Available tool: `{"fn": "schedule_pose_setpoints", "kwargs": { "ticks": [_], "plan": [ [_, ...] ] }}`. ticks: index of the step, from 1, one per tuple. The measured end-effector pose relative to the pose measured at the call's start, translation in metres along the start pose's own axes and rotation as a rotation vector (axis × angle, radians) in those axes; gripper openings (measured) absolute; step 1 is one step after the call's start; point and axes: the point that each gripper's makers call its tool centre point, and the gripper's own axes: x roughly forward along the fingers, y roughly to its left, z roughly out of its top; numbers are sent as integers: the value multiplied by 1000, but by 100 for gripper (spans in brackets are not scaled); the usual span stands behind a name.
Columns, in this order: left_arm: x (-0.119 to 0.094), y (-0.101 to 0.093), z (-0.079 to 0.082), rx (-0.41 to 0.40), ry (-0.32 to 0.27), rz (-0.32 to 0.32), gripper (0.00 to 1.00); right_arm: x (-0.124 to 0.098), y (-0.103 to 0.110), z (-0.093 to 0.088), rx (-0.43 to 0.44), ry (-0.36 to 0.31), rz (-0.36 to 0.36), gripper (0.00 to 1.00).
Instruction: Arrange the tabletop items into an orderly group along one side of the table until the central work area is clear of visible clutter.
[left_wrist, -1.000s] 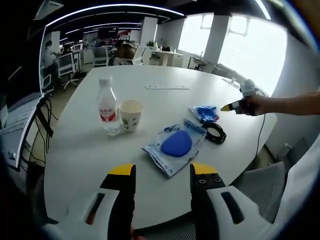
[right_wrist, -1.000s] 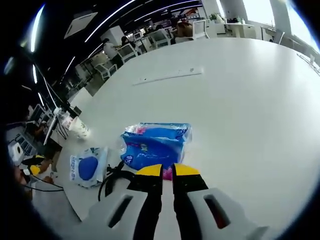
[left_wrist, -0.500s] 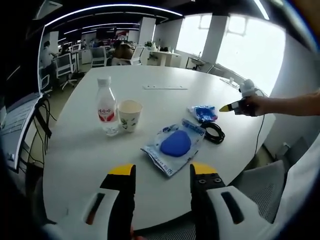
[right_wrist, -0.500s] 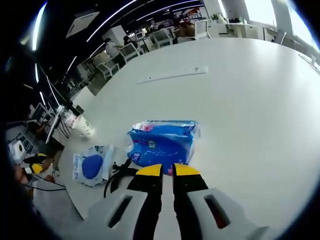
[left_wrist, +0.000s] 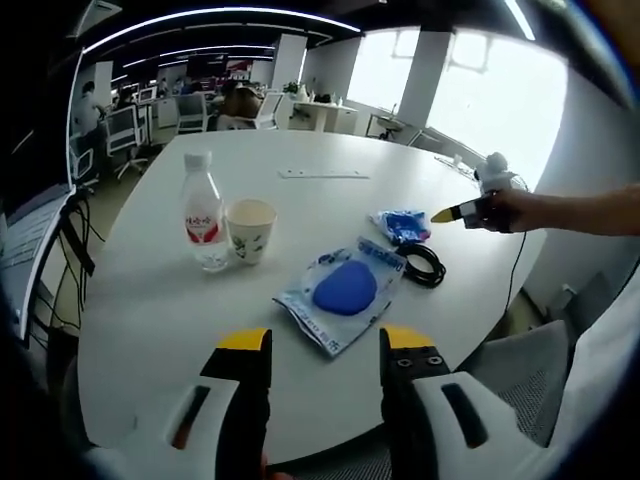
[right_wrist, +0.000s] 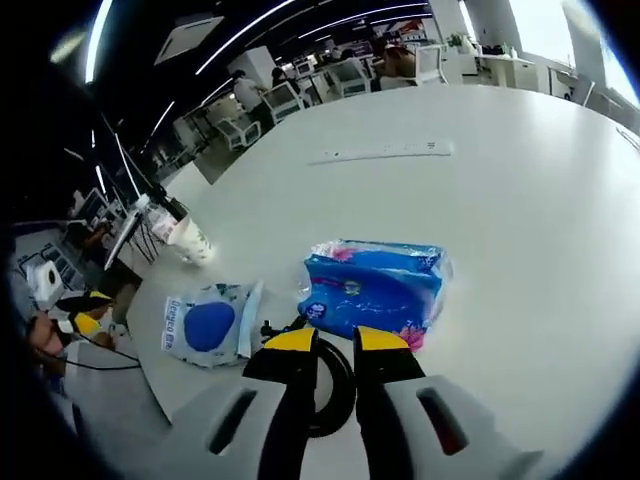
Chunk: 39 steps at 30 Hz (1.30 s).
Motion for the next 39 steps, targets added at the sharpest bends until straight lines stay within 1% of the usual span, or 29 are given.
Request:
{"fn": "schedule_pose_setpoints", "kwargs": {
  "ticks": [4,9,16,23,34,39],
  "plan": [
    [3,-1,-2,-6,2,-9,42,8,11,0,-18,14,29,17],
    [6,0,-4,-6,10,-16,42,16,23,-3,-40,23,50,17],
    [11,4,-4,-8,11,-23,42,21,30,-11,-59,40,62,17],
    [18,3,-5,-10,17,-31,42,24,37,-13,-68,47,71,16],
    [38,3,-23,-44,53,-28,41,34,57,-20,-83,70,107,16],
    [50,1,-28,-66,62,-32,40,44,67,-27,-97,96,128,16]
  ]
}}
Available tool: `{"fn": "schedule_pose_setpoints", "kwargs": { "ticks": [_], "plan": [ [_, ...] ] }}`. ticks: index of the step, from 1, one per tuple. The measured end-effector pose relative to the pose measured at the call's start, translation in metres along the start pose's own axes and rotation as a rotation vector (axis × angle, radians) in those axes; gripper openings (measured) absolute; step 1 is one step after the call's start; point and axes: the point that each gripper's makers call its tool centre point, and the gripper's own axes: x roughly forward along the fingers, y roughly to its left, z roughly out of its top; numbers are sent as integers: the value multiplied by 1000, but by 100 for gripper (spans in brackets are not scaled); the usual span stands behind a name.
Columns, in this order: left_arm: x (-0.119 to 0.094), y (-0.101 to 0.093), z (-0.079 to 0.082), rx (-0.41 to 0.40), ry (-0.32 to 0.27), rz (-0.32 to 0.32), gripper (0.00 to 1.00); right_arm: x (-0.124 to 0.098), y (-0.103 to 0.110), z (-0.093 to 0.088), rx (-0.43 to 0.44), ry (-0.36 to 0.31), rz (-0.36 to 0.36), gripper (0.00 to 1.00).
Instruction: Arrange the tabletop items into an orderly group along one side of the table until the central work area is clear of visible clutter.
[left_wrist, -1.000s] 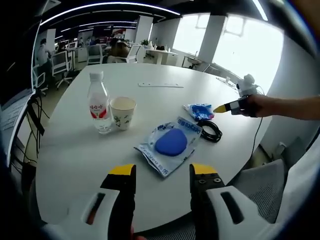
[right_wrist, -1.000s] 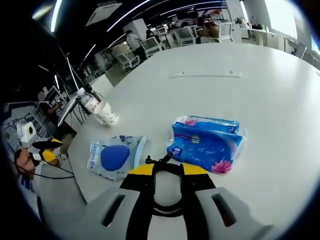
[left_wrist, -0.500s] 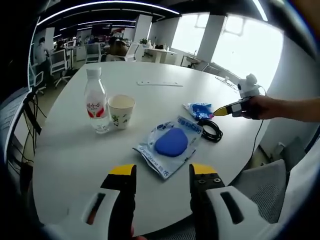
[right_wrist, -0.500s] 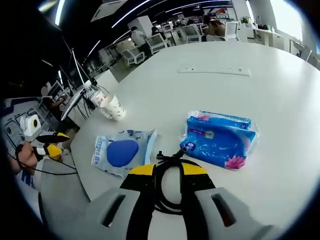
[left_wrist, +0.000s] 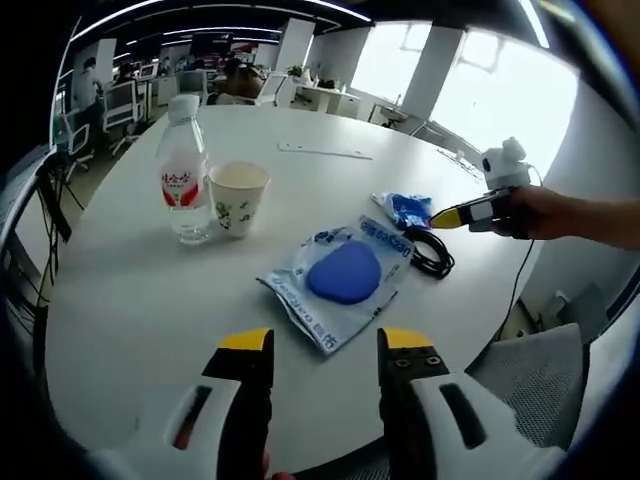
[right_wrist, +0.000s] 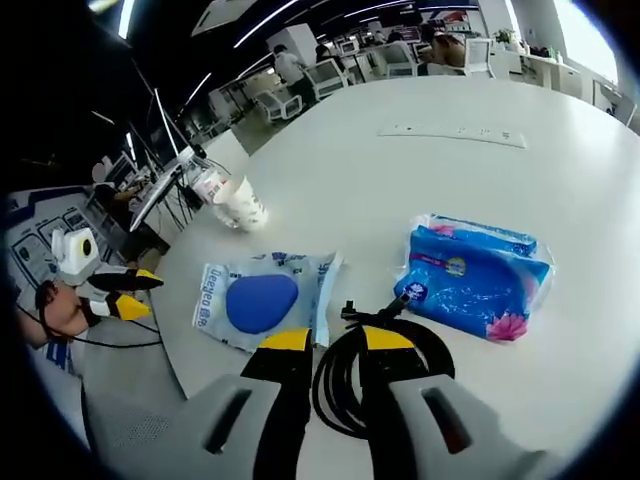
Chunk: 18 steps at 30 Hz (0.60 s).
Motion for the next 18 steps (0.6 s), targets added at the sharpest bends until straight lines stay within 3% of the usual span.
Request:
{"fn": "schedule_pose_setpoints", "kwargs": {
  "ticks": [18],
  "plan": [
    [31,0,-15,-44,64,0,38,27,10,-15,-37,84,36,16]
  ]
}}
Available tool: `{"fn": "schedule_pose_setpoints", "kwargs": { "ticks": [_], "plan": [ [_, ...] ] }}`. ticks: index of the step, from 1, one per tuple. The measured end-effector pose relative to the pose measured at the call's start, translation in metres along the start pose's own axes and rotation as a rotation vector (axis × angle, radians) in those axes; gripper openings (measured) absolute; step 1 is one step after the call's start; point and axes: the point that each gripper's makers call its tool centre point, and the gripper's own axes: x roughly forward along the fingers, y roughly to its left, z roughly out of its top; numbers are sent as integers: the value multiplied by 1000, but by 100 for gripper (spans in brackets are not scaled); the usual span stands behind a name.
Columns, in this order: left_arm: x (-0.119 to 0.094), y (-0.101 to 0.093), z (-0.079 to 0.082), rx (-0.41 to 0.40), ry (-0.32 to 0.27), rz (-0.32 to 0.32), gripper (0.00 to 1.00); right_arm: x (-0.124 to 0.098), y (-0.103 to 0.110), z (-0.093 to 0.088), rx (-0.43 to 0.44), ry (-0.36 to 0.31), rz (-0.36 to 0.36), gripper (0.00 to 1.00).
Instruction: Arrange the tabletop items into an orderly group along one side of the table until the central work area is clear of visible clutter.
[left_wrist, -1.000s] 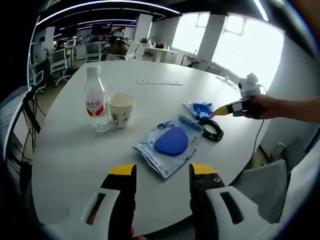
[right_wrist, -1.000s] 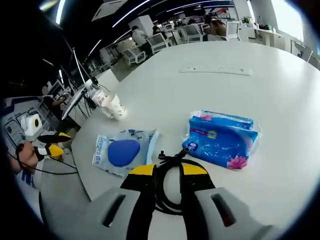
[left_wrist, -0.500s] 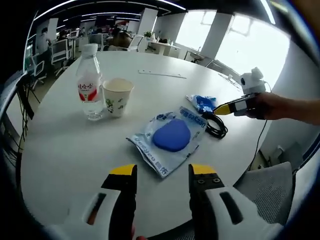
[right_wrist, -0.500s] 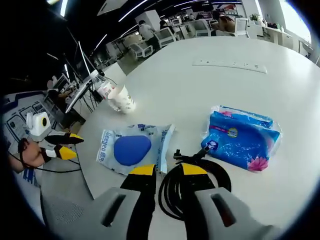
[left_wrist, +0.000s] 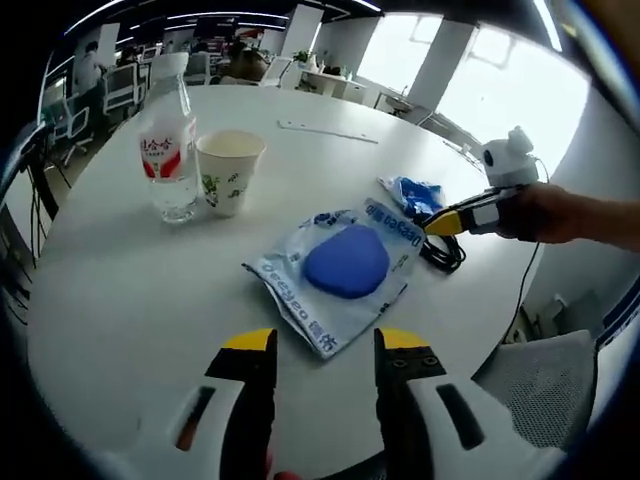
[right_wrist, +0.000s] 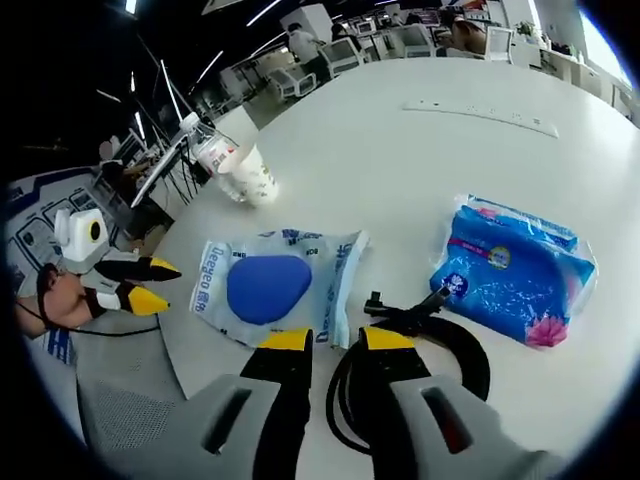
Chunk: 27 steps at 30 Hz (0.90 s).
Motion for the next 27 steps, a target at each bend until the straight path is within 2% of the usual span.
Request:
{"fn": "schedule_pose_setpoints", "kwargs": {
  "ticks": [4,14,18,24,27],
  "plan": [
    [7,3,-6,-1,23,21,37,4,0,-1,-9,17,3,16],
    [21,2,-15,-30,62,22,33,14,4,-1,-17,45,19,15],
    [24,3,-21,-51,78,31,29,19,5,-4,-16,58,26,15],
    [27,6,-25,-85,85,39,18,19,1,-7,-23,60,19,5],
    [28,7,-26,-94,92,39,15,19,3,-6,-5,49,25,4]
  ]
}}
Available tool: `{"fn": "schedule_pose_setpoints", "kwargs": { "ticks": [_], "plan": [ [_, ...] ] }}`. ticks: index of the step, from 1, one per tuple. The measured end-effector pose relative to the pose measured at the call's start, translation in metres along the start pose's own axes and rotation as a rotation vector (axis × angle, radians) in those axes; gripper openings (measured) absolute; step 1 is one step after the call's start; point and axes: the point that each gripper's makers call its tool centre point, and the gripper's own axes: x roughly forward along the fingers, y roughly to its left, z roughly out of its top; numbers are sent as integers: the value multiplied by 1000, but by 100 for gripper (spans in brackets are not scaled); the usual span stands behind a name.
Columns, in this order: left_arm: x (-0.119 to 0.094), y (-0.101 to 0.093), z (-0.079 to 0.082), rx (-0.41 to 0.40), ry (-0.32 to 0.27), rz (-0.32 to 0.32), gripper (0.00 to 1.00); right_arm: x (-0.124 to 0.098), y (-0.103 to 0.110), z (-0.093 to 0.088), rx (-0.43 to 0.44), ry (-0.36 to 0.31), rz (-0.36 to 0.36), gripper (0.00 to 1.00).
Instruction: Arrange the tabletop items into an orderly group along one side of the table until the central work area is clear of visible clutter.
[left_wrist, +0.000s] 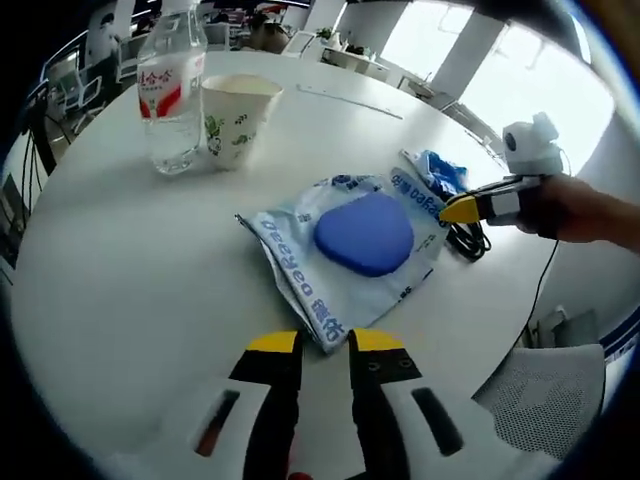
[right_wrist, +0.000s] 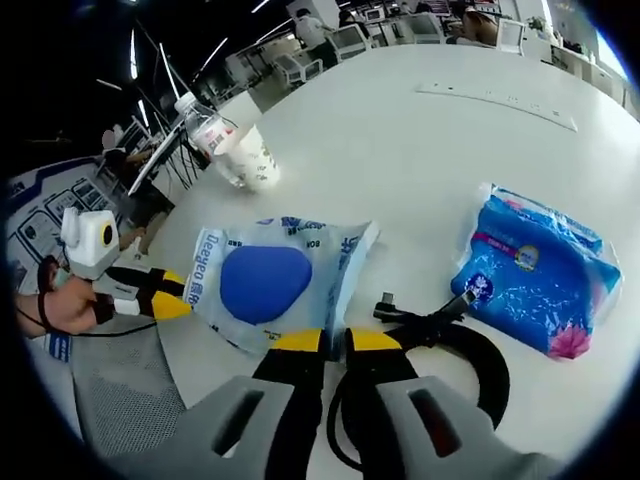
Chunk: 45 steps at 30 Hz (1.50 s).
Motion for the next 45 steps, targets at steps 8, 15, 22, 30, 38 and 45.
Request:
{"fn": "schedule_pose_setpoints", "kwargs": {
  "ticks": [8,15,22,30,38,45],
  "plan": [
    [-1,1,7,-10,0,18,2,0,5,-1,1,-11,4,0],
    [-7,0,18,-3,-22,9,0,-10,7,2,31,-55,7,0],
    [-6,-5,41,25,-52,-4,0,-21,4,8,52,-103,-2,0],
    [0,-6,68,56,-76,-5,0,-32,-1,17,64,-139,-18,0],
    [16,-4,89,42,-97,11,0,-32,-7,26,66,-155,-37,0],
    [23,5,104,20,-118,18,0,-29,-11,38,66,-167,-38,0]
  ]
}}
